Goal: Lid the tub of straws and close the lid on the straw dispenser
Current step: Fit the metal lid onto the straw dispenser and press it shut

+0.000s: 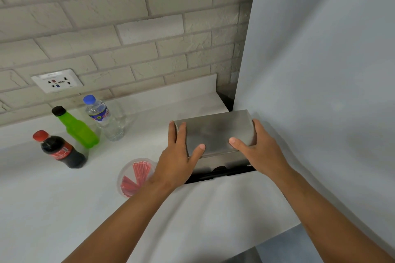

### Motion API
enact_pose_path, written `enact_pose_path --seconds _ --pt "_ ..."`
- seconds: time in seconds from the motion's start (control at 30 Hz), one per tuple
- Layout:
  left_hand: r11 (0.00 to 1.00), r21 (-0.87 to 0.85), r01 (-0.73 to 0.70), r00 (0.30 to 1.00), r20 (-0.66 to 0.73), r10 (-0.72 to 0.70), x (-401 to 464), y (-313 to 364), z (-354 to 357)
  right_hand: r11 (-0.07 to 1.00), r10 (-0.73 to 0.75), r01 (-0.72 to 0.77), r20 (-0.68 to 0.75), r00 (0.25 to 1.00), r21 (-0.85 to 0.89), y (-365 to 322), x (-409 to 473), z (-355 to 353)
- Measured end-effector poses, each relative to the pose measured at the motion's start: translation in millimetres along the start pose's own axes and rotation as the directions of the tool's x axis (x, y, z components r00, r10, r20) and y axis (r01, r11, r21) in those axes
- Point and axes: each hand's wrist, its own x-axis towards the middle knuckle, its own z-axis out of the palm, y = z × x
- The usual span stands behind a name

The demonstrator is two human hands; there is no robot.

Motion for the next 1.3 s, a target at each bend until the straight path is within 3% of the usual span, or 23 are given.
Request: enact_pose_path --seconds 0.13,0.37,0.83,1.3 --pt "0.998 0.048 -0.042 0.999 0.03 0.041 4.6 -6.6 -5.5 0.972 -0.184 0.182 0.001 0.983 -0.149 -1.3 8.2 4.7" --pt "0.993 0.107 -0.053 0.998 0.043 0.049 19.9 -11.0 -11.9 0.915 -0.289 0.309 0.113 0.951 -0.261 -4.8 35.3 2.1" --pt "0.997 0.071 -0.011 1.0 0.02 0.009 86.1 -25.8 -31.3 0.923 -0.316 0.339 0.144 0.938 -0.183 -28.7 108.9 19.2" --pt "0.998 0.061 0.014 0.999 0.045 -0.017 159.1 -41.0 -51.3 0.907 -0.247 0.292 0.178 0.953 -0.303 -52.7 175.6 37.5"
